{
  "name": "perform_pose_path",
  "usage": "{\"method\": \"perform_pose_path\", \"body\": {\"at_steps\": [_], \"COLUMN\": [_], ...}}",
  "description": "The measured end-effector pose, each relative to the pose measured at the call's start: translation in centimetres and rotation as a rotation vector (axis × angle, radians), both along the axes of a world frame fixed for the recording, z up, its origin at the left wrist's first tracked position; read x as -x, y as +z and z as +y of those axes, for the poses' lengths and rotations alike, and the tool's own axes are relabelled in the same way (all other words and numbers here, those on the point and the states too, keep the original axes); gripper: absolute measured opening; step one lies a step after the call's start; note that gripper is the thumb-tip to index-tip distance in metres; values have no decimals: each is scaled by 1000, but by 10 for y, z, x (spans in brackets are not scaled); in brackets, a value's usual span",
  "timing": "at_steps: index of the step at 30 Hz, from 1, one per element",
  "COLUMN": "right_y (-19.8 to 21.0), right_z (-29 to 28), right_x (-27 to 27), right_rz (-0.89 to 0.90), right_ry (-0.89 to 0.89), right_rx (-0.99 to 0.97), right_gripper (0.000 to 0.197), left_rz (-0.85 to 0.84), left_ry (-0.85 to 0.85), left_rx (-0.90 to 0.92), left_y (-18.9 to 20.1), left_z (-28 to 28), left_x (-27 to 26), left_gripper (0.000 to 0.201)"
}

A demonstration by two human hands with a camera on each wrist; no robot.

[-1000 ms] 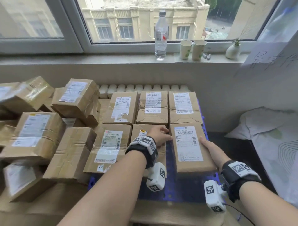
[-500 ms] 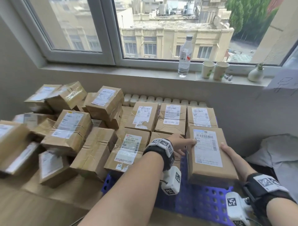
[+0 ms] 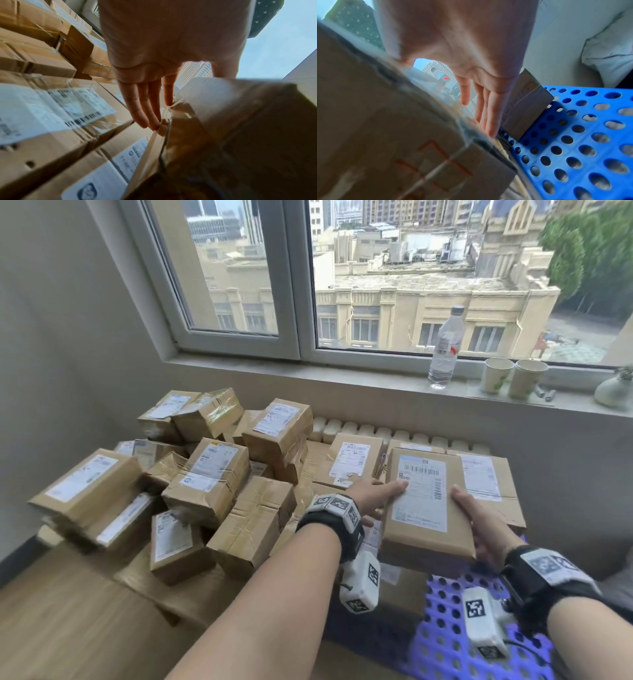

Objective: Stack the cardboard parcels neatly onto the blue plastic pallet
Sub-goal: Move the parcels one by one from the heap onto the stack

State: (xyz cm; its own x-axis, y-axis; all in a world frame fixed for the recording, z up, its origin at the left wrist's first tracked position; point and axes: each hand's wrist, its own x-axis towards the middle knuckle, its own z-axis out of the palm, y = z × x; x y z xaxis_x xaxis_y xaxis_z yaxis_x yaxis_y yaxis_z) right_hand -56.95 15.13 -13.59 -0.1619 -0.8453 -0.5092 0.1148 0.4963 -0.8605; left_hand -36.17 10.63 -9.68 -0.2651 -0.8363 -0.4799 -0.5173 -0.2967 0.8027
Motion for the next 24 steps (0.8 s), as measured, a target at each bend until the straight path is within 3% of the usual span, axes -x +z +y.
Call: {"method": "perform_pose_path", "body": {"at_steps": [3,6,10,13,17,21,24], "right_y": [8,14,32,38,37,24,13], "right_z": [-3,-16,-52,-89,-136,-164,-174], "right_x": [-25,-44,-73,-90,-105,-114,-118], "right_rz": [71,104,78,60,33,71,90], "right_ry": [53,84,88,32,-44,-52,-66], "right_rx": [-25,-29,49,98,95,62,35], "right_gripper": [48,48,35,35,31,35,26], "left_rz": [25,58,69,119,207,195,157], "left_ry": [48,95,201,274,250,211,195], "left_rx": [3,28,76,102,113,118,100], "left_y": [-6,-4,8,12,9,-10,-24], "left_z": [-7,-17,-48,-83,-127,-158,-169], "left_x": [-17,-31,-55,-69,-79,-86,-90], "left_gripper": [57,44,46,48,18,28,32]}}
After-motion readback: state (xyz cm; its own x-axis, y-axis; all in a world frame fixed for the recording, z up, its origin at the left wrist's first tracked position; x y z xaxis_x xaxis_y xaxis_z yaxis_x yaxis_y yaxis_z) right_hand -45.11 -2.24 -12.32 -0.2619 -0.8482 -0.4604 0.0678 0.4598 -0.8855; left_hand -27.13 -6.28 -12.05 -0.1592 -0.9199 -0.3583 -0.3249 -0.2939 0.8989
